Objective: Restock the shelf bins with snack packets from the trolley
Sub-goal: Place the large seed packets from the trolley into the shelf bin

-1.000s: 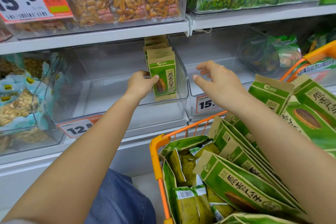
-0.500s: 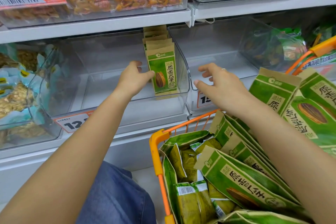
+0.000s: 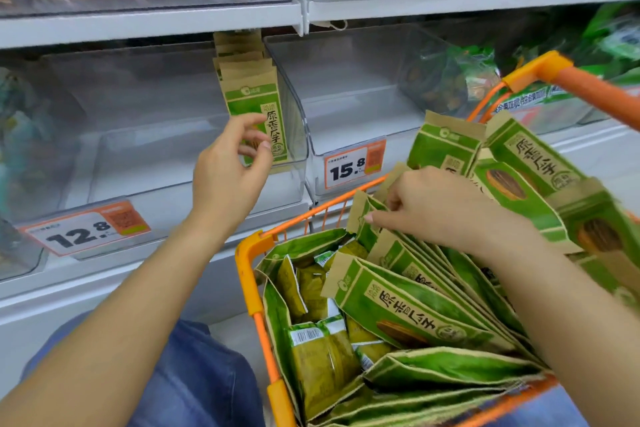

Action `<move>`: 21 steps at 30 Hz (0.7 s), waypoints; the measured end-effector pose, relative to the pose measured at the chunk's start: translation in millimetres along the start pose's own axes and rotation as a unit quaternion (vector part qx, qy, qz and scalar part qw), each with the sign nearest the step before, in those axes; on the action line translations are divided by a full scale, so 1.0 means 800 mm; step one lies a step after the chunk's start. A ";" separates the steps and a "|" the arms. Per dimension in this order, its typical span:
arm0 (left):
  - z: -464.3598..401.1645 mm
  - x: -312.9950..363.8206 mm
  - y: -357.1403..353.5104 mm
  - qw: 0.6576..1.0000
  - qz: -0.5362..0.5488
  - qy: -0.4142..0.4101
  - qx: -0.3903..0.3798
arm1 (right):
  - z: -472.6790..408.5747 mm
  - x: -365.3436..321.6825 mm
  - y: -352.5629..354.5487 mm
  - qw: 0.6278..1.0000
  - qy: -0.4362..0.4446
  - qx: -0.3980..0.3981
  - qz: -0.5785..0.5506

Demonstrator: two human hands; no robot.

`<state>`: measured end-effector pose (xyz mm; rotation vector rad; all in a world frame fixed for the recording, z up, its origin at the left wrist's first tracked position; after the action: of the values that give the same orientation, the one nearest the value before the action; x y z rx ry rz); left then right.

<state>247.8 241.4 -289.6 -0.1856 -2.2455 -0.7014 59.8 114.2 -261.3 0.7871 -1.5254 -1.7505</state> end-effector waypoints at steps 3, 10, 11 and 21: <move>-0.002 0.007 0.001 1.000 0.020 -0.010 0.002 | -0.001 -0.004 0.022 0.998 0.004 0.066 -0.020; 0.003 0.008 -0.024 0.895 0.347 0.229 -0.163 | -0.012 -0.005 0.098 0.899 0.023 0.184 -0.396; 0.005 0.012 -0.026 0.864 0.391 0.248 -0.199 | -0.019 -0.012 0.097 0.892 0.022 0.189 -0.409; -0.009 -0.030 0.010 0.835 0.433 0.336 -0.043 | -0.109 -0.047 0.054 0.826 -0.013 0.182 -0.533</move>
<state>271.7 245.9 -299.2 -0.8056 -1.2422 -0.2783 156.4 89.7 -229.6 2.1255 -1.5564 -2.1883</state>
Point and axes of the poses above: each hand's wrist, its own z-axis away from the middle knuckle, its own y-axis out of the back of the hand, x = y × z, the point moved 6 cm from there along -z, towards the middle knuckle, and after that the axes turned 5 degrees about -y, right-handed, at the moved point
